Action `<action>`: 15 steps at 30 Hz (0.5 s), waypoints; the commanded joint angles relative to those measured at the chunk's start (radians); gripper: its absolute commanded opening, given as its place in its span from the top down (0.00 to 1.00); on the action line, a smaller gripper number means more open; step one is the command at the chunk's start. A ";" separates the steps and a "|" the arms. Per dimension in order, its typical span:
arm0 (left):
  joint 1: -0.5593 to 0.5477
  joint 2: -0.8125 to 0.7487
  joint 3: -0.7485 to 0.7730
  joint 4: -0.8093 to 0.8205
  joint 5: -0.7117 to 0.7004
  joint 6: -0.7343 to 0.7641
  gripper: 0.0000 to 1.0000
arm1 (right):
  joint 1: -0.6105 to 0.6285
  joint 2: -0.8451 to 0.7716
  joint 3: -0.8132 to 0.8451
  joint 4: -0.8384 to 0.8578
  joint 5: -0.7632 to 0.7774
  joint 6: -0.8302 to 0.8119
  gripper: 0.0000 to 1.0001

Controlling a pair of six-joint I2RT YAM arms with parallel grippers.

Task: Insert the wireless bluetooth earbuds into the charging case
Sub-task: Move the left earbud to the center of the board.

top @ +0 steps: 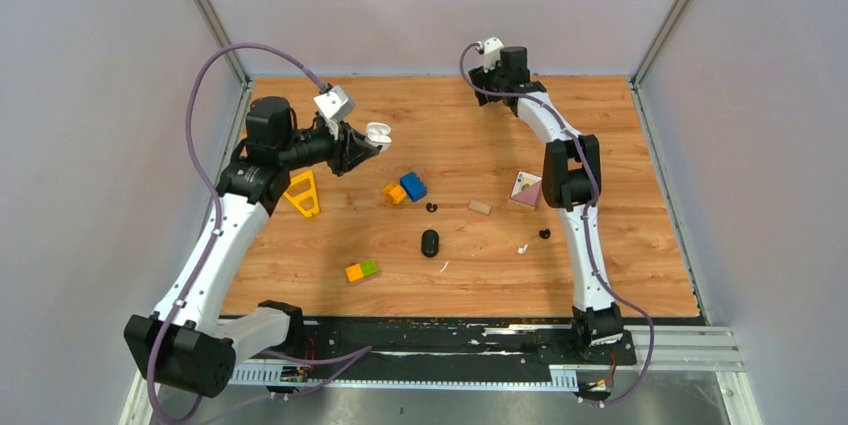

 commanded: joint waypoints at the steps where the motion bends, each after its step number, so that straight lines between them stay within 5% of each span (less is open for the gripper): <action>1: 0.004 0.029 0.065 -0.079 -0.004 0.086 1.00 | -0.018 0.063 0.084 0.192 0.049 0.136 0.36; 15: 0.004 0.115 0.211 -0.285 -0.088 0.216 1.00 | -0.045 0.196 0.187 0.301 -0.016 0.513 0.49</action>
